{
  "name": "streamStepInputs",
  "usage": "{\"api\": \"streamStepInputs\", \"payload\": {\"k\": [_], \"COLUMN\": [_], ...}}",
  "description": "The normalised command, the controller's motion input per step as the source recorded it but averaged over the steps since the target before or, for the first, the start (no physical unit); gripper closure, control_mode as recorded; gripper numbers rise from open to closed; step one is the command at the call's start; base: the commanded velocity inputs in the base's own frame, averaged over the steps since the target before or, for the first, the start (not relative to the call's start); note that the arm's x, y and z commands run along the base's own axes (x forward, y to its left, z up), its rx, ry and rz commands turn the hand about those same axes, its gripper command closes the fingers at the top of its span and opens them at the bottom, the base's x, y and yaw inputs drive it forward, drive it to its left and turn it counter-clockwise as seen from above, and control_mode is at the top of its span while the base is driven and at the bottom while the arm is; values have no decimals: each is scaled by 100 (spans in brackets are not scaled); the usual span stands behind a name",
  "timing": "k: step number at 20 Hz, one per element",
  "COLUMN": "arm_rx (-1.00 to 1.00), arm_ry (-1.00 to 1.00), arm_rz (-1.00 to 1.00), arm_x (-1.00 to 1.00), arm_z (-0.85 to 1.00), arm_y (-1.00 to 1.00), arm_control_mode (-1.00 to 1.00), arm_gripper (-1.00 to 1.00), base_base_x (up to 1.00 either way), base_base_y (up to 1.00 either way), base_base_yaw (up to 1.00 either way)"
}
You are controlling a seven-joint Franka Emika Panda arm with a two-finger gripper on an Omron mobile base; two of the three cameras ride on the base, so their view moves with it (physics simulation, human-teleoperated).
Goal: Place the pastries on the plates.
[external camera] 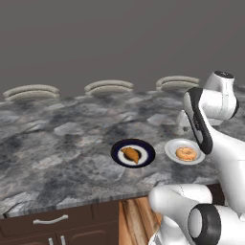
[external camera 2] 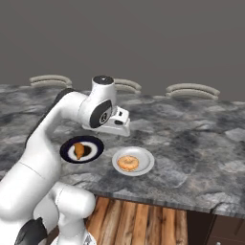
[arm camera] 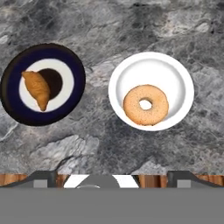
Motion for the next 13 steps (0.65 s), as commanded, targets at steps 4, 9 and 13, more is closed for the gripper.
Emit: {"api": "streamStepInputs", "payload": {"k": [4, 9, 13], "arm_rx": [0, 1, 2], "arm_ry": [-1, -11, -12], "arm_rz": [0, 0, 0], "arm_x": [-64, -100, -98], "arm_z": [64, 63, 53], "arm_y": [62, 11, 1], "arm_control_mode": [-100, -100, -100], "arm_gripper": [-100, -100, -100], "base_base_x": [0, 0, 0], "base_base_y": [0, 0, 0], "base_base_yaw": [0, 0, 0]}}
